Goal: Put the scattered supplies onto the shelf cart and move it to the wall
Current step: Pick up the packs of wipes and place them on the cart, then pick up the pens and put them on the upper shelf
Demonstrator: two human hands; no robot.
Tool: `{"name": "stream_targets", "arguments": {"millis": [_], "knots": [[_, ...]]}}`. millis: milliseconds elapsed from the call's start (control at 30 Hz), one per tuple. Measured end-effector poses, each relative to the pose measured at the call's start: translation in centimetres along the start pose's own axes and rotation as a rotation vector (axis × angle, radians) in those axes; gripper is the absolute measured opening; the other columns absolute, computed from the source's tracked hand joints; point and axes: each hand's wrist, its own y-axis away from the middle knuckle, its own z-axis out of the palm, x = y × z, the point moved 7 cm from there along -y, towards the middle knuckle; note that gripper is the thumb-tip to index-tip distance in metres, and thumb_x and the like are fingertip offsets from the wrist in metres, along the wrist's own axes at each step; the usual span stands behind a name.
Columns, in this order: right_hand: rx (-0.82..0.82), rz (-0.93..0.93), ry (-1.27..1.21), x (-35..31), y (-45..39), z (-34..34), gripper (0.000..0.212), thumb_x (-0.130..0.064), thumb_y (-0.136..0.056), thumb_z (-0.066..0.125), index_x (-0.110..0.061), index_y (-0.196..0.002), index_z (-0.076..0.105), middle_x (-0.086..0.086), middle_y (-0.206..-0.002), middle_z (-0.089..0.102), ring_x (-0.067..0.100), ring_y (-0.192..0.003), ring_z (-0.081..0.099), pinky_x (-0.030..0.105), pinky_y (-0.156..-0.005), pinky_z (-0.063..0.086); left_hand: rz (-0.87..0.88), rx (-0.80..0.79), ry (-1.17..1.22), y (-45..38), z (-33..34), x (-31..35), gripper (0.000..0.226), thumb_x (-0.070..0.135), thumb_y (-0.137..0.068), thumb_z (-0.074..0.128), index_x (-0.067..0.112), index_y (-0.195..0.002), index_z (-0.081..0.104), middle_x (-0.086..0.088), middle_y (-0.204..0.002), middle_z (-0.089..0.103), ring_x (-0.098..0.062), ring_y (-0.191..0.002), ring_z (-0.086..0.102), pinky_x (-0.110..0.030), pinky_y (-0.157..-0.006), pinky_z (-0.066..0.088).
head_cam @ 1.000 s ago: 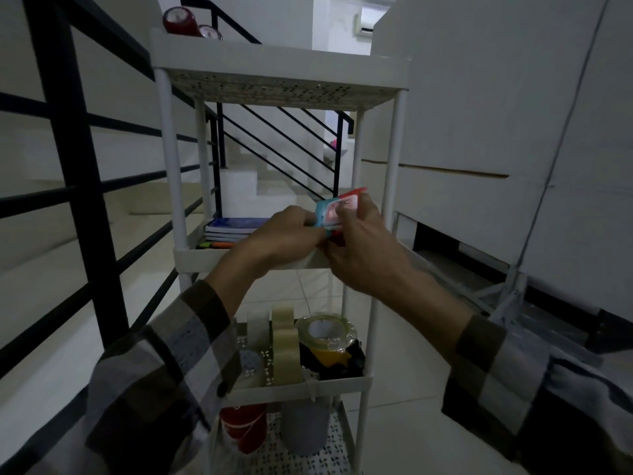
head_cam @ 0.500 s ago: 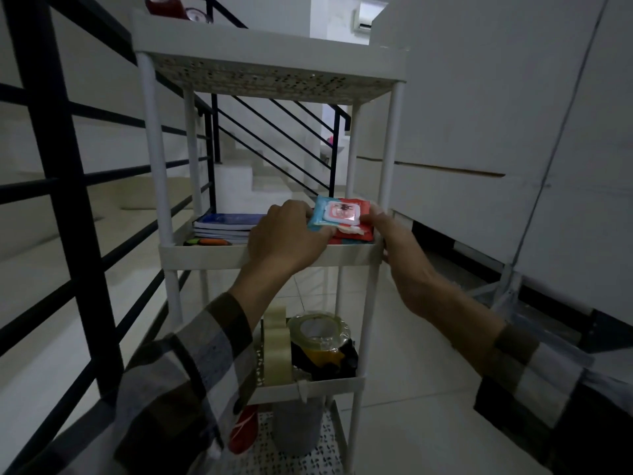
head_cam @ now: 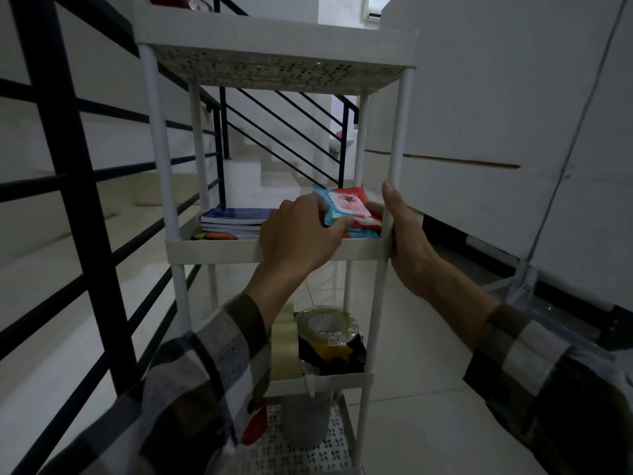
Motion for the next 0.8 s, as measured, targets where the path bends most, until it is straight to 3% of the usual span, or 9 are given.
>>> {"name": "stream_targets", "arguments": {"millis": [100, 200, 267, 300, 367, 433, 533, 667, 800], "knots": [[0.086, -0.098, -0.024, 0.1, 1.8, -0.5, 0.044, -0.050, -0.108, 0.025, -0.030, -0.107, 0.064, -0.011, -0.095, 0.072, -0.006, -0.075, 0.072, 0.004, -0.059, 0.050, 0.027, 0.059, 0.037, 0.8, -0.4, -0.1, 0.054, 0.060, -0.097, 0.063, 0.019, -0.133, 0.066, 0.000, -0.121, 0.076, -0.012, -0.100, 0.070, -0.016, -0.058, 0.038], [0.247, -0.183, 0.037, 1.7, 5.4, -1.4, 0.035, -0.041, -0.112, 0.025, -0.034, -0.110, 0.059, -0.028, -0.096, 0.065, -0.016, -0.085, 0.065, 0.003, -0.066, 0.050, 0.126, 0.197, 0.154, 2.7, -1.3, 0.3, 0.053, 0.048, -0.101, 0.061, 0.011, -0.139, 0.057, -0.010, -0.130, 0.069, -0.023, -0.115, 0.064, -0.033, -0.091, 0.050], [0.314, -0.188, 0.200, 5.7, 7.6, -2.0, 0.036, -0.046, -0.111, 0.027, -0.029, -0.123, 0.056, -0.015, -0.115, 0.062, -0.006, -0.101, 0.059, 0.017, -0.088, 0.053, 0.285, 0.271, 0.190, 4.8, -1.4, 0.4, 0.056, 0.038, -0.100, 0.063, 0.003, -0.143, 0.054, -0.016, -0.138, 0.062, -0.029, -0.127, 0.057, -0.045, -0.113, 0.041], [0.315, -0.166, 0.299, 8.2, 8.9, -2.3, 0.039, -0.048, -0.110, 0.028, -0.026, -0.129, 0.054, -0.005, -0.124, 0.058, 0.001, -0.106, 0.055, 0.016, -0.095, 0.048, 0.373, 0.276, 0.182, 6.3, -1.0, 0.3, 0.059, 0.034, -0.099, 0.065, -0.001, -0.145, 0.052, -0.019, -0.143, 0.059, -0.031, -0.133, 0.054, -0.049, -0.119, 0.035], [0.255, -0.147, 0.489, 12.5, 12.0, -2.2, 0.045, -0.046, -0.110, 0.032, -0.018, -0.141, 0.048, 0.004, -0.134, 0.051, 0.002, -0.112, 0.047, 0.004, -0.093, 0.037, 0.582, 0.217, 0.146, 10.0, 0.5, 0.3, 0.062, 0.026, -0.097, 0.068, -0.005, -0.147, 0.049, -0.025, -0.151, 0.051, -0.038, -0.142, 0.047, -0.056, -0.123, 0.028], [0.096, -0.176, 0.655, 15.9, 15.4, -1.7, 0.046, -0.044, -0.108, 0.039, -0.017, -0.144, 0.044, 0.004, -0.139, 0.048, 0.004, -0.120, 0.045, 0.017, -0.101, 0.040, 0.785, 0.099, 0.153, 14.4, 2.5, 0.2, 0.064, 0.024, -0.095, 0.071, -0.002, -0.148, 0.045, -0.026, -0.155, 0.045, -0.040, -0.146, 0.041, -0.057, -0.123, 0.029], [-0.343, -0.217, 0.843, 20.6, 20.4, -0.5, 0.053, -0.047, -0.103, 0.051, -0.024, -0.149, 0.040, -0.001, -0.150, 0.042, 0.008, -0.131, 0.044, 0.044, -0.108, 0.045, 0.969, -0.203, 0.194, 22.2, 7.0, -1.5, 0.066, 0.024, -0.096, 0.070, 0.003, -0.149, 0.036, -0.021, -0.158, 0.034, -0.036, -0.148, 0.037, -0.054, -0.122, 0.034], [-0.958, -0.211, 1.113, 26.5, 26.4, 1.2, 0.070, -0.056, -0.100, 0.051, -0.028, -0.158, 0.024, -0.001, -0.160, 0.036, 0.018, -0.137, 0.046, 0.041, -0.116, 0.039, 1.048, -0.637, 0.168, 32.5, 11.5, -5.0, 0.067, 0.030, -0.101, 0.063, 0.007, -0.156, 0.032, -0.020, -0.156, 0.046, -0.030, -0.137, 0.049, -0.044, -0.114, 0.045], [-1.308, -0.097, 1.196, 29.9, 30.6, 2.7, 0.081, -0.055, -0.095, 0.062, -0.022, -0.159, 0.025, 0.002, -0.162, 0.032, 0.021, -0.140, 0.042, 0.042, -0.117, 0.038, 0.996, -1.055, 0.073, 39.9, 13.9, -8.2, 0.054, 0.036, -0.101, 0.064, 0.014, -0.146, 0.044, -0.008, -0.133, 0.054, -0.022, -0.106, 0.055, -0.040, -0.087, 0.055]]}}
